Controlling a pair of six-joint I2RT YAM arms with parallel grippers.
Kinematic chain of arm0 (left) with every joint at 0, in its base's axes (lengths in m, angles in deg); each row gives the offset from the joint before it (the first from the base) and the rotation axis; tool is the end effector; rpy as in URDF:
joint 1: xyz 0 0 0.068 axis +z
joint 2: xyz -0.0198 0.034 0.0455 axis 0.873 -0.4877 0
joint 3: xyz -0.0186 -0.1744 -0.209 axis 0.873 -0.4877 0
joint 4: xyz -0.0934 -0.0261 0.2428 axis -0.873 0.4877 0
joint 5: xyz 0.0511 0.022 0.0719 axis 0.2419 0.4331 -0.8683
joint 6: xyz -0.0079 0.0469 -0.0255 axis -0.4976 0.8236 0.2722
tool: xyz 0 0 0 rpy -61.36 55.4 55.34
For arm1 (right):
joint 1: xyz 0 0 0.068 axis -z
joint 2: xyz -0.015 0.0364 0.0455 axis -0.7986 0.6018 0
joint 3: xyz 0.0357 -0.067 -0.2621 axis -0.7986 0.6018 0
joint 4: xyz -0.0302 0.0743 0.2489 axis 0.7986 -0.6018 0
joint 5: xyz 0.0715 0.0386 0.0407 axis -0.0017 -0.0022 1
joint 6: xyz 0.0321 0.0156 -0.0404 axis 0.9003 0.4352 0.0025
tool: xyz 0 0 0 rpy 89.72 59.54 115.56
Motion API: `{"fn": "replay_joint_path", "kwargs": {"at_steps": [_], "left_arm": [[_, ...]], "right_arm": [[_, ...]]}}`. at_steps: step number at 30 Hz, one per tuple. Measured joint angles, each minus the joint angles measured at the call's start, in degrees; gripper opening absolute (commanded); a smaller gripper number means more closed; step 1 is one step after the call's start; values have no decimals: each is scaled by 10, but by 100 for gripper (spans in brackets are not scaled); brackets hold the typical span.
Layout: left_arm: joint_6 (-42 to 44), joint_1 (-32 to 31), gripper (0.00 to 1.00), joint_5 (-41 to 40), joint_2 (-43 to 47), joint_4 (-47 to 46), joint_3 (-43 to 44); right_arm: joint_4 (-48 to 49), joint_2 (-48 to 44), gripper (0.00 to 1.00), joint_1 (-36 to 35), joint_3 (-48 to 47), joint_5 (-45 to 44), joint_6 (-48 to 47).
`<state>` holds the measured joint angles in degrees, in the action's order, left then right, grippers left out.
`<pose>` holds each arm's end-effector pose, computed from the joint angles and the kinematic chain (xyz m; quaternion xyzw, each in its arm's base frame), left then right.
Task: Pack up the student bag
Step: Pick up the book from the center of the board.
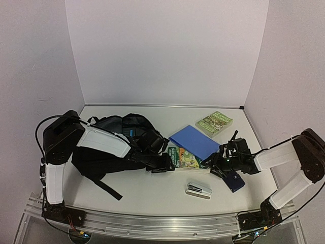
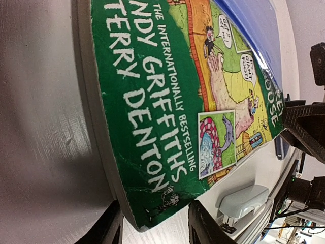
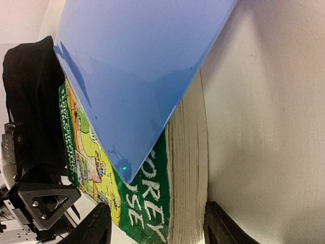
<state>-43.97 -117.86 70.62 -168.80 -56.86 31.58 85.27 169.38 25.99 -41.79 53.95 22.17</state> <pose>0.2221 -0.3585 0.1342 0.1011 0.9300 -0.3363 0.1083 0.2188 0.1295 0.1216 0.1052 0.8880 0.4149 0.1678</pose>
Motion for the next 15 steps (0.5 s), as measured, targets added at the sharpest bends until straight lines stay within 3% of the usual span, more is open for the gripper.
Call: {"fn": "replay_joint_path", "kwargs": {"at_steps": [6,15], "left_arm": [[8,5,30,9,-7,3,5],[8,6,31,17,-9,-2,5]], "right_arm": [[66,12,50,6,23,11,32],[124,28,8,7,47,14,83]]}}
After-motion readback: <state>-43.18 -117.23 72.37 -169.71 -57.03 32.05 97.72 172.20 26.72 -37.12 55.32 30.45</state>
